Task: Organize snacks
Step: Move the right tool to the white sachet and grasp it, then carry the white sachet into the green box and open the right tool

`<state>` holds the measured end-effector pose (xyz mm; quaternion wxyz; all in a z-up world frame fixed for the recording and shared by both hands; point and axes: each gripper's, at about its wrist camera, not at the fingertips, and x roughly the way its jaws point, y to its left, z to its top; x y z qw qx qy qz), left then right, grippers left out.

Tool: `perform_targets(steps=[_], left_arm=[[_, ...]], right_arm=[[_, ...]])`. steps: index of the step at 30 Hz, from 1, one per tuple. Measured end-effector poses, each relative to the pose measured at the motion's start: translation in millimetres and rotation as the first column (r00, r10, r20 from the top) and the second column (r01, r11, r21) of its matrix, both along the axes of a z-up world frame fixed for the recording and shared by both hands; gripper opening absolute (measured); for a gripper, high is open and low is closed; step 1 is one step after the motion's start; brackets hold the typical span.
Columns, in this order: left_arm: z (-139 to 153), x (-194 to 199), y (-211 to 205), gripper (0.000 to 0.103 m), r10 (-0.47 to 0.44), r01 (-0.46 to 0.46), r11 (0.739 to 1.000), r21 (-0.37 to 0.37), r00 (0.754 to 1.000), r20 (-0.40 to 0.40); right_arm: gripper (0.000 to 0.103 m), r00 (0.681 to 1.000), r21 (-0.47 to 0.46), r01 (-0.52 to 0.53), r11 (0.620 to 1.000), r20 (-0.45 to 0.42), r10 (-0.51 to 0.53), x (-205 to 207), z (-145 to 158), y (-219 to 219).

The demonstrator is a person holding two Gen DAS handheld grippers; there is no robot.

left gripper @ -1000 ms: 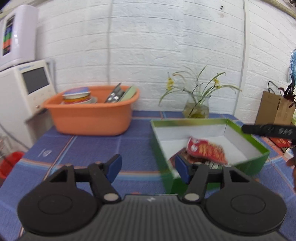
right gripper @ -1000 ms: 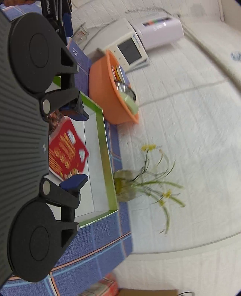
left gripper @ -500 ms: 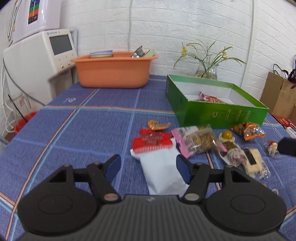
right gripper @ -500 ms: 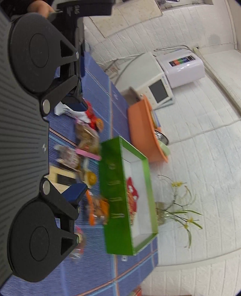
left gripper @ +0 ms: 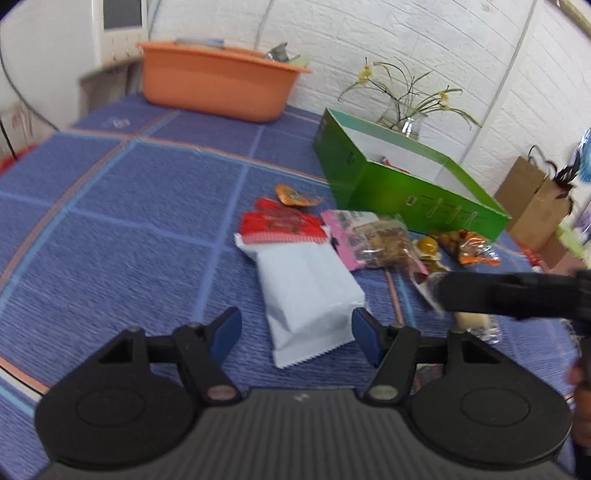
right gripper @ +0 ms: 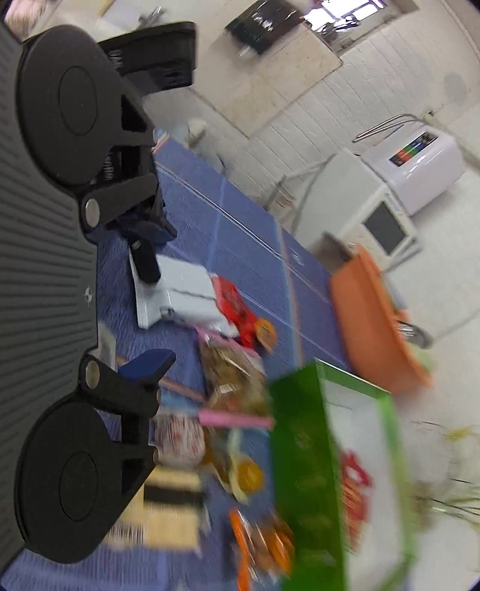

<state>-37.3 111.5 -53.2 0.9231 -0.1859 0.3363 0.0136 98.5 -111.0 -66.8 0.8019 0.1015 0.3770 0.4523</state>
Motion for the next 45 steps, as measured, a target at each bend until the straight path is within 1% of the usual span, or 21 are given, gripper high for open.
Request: perform_targets(steps=[1, 2, 4, 5, 8, 10, 11, 12, 13, 14, 15, 16, 17, 18, 20, 26, 30, 34, 37, 43, 45], left_arm=[[-0.7, 0.1, 0.4, 0.064, 0.0, 0.0, 1.0, -0.013, 1.0, 0.008], [-0.9, 1.1, 0.6, 0.064, 0.0, 0.0, 1.0, -0.021, 1.0, 0.01], [-0.6, 3.6, 3.1, 0.064, 0.006, -0.005, 0.999, -0.041, 1.0, 0.014], [-0.5, 5.0, 3.9, 0.064, 0.007, -0.006, 0.999, -0.045, 1.0, 0.015], [-1.0, 8.8, -0.3, 0.064, -0.008, 0.009, 1.0, -0.009, 1.0, 0.024], [-1.7, 11.0, -5.0, 0.064, -0.029, 0.029, 1.0, 0.013, 0.999, 0.034], [-2.1, 11.9, -7.0, 0.063, -0.041, 0.04, 0.999, 0.019, 0.998, 0.039], [-2.5, 11.5, -8.6, 0.058, -0.036, 0.035, 0.999, 0.028, 0.998, 0.043], [-2.8, 11.0, -9.5, 0.05, -0.035, 0.033, 0.999, 0.037, 0.998, 0.048], [-2.9, 10.4, -9.3, 0.045, -0.038, 0.036, 0.999, 0.036, 0.998, 0.05], [-3.0, 8.8, -7.0, 0.044, -0.035, 0.034, 0.999, 0.021, 0.998, 0.052], [-2.9, 6.6, -5.4, 0.044, -0.032, 0.031, 0.999, 0.004, 0.998, 0.053], [-2.7, 3.8, -4.0, 0.044, -0.029, 0.03, 0.999, -0.014, 0.998, 0.053], [-2.1, 0.0, -3.5, 0.044, -0.031, 0.032, 0.999, -0.027, 0.998, 0.052], [0.9, -9.9, -7.1, 0.044, -0.036, 0.037, 0.999, -0.025, 0.998, 0.059], [17.9, -39.3, -19.7, 0.044, -0.05, 0.05, 0.999, 0.002, 0.995, 0.089], [36.1, -47.2, -28.0, 0.044, -0.054, 0.048, 0.998, 0.047, 0.989, 0.141], [50.5, -40.3, -27.3, 0.044, -0.05, 0.038, 0.997, 0.068, 0.982, 0.18], [60.1, -29.6, -24.4, 0.044, -0.039, 0.026, 0.997, 0.068, 0.978, 0.203], [84.1, -8.9, -30.5, 0.044, -0.056, 0.027, 0.993, 0.118, 0.966, 0.254], [90.1, -1.0, -33.6, 0.044, -0.065, 0.033, 0.992, 0.124, 0.962, 0.265]], right_arm=[[0.099, 0.999, -0.016, 0.006, 1.0, -0.038, -0.006, 8.2, -5.2, 9.1], [0.098, 0.998, -0.038, 0.015, 0.999, -0.068, -0.018, 16.3, -10.6, 18.4], [0.096, 0.995, -0.078, 0.018, 0.997, -0.101, -0.026, 26.8, -18.5, 33.8], [0.092, 0.995, -0.094, 0.009, 0.996, -0.102, -0.018, 29.5, -21.3, 41.0], [0.092, 0.997, -0.135, -0.023, 0.991, -0.074, 0.013, 32.0, -17.2, 60.3], [0.092, 0.997, -0.176, -0.073, 0.982, -0.05, 0.065, 29.0, -14.0, 72.9], [0.089, 0.996, -0.194, -0.091, 0.977, -0.034, 0.086, 26.2, -13.0, 77.7], [0.085, 0.996, -0.217, -0.088, 0.972, -0.007, 0.089, 21.7, -11.9, 80.9], [0.084, 0.995, -0.233, -0.087, 0.969, 0.031, 0.097, 16.2, -10.8, 83.0], [0.081, 0.993, -0.236, -0.088, 0.968, 0.06, 0.105, 12.1, -10.3, 82.9], [0.079, 0.991, -0.232, -0.084, 0.969, 0.078, 0.105, 7.5, -10.5, 80.9], [0.07, 0.991, -0.224, -0.076, 0.972, 0.09, 0.098, 3.5, -10.6, 77.6], [0.064, 0.992, -0.212, -0.065, 0.975, 0.096, 0.087, 0.3, -10.6, 74.0], [0.062, 0.993, -0.197, -0.058, 0.979, 0.091, 0.077, -0.4, -10.2, 70.5], [0.057, 0.994, -0.171, -0.05, 0.984, 0.085, 0.065, -8.2, -10.1, 62.5], [0.052, 0.988, -0.092, -0.025, 0.995, 0.153, 0.039, -38.3, -0.8, 42.2], [0.051, 0.974, -0.051, -0.008, 0.999, 0.225, 0.019, -51.2, 15.4, 37.0], [0.051, 0.969, -0.041, -0.013, 0.999, 0.246, 0.023, -42.5, 32.7, 37.6], [0.051, 0.963, -0.033, -0.002, 0.999, 0.269, 0.011, -35.1, 44.2, 42.3], [0.051, 0.948, 0.028, 0.045, 0.999, 0.313, -0.052, -22.0, 63.3, 37.0], [0.051, 0.945, 0.047, 0.062, 0.997, 0.318, -0.074, -17.1, 67.0, 32.5]])
